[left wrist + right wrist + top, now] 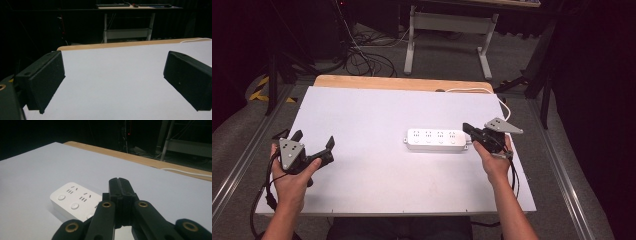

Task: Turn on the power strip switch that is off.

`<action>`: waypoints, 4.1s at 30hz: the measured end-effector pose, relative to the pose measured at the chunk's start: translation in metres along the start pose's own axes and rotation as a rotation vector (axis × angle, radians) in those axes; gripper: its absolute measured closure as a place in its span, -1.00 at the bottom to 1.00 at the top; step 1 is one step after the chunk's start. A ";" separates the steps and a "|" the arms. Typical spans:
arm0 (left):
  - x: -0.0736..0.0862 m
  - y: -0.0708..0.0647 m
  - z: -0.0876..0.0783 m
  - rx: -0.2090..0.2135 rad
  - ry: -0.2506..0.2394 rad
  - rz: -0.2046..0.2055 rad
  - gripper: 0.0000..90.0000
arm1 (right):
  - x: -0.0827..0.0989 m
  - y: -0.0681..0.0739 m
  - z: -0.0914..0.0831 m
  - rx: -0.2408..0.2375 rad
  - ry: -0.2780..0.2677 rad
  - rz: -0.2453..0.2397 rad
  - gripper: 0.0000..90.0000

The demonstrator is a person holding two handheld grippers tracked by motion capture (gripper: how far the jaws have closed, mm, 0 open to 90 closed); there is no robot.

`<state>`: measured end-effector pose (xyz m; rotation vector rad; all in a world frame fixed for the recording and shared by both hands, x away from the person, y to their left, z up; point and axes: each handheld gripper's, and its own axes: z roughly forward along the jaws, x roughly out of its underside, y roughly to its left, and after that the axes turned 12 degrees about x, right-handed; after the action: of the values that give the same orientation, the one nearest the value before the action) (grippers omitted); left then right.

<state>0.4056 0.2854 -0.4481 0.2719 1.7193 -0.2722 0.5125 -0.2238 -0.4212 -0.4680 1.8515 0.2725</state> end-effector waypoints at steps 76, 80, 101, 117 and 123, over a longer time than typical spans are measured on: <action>0.002 -0.002 -0.007 0.000 0.016 0.017 -0.92 | 0.023 0.075 0.081 -0.110 0.273 -0.115 1.00; 0.002 -0.002 -0.006 0.003 0.021 0.017 -0.92 | 0.023 0.076 0.080 -0.103 0.268 -0.126 1.00; 0.002 -0.001 -0.006 0.007 0.025 0.016 -0.91 | 0.022 0.082 0.080 -0.075 0.273 -0.150 1.00; 0.002 -0.003 -0.004 0.021 0.025 0.020 -0.90 | 0.024 0.087 0.078 -0.049 0.265 -0.176 1.00; 0.002 -0.003 -0.003 0.026 0.030 0.022 -0.89 | 0.024 0.087 0.078 -0.047 0.260 -0.177 1.00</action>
<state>0.4010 0.2836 -0.4499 0.3152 1.7424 -0.2755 0.5333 -0.1189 -0.4728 -0.7242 2.0430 0.1399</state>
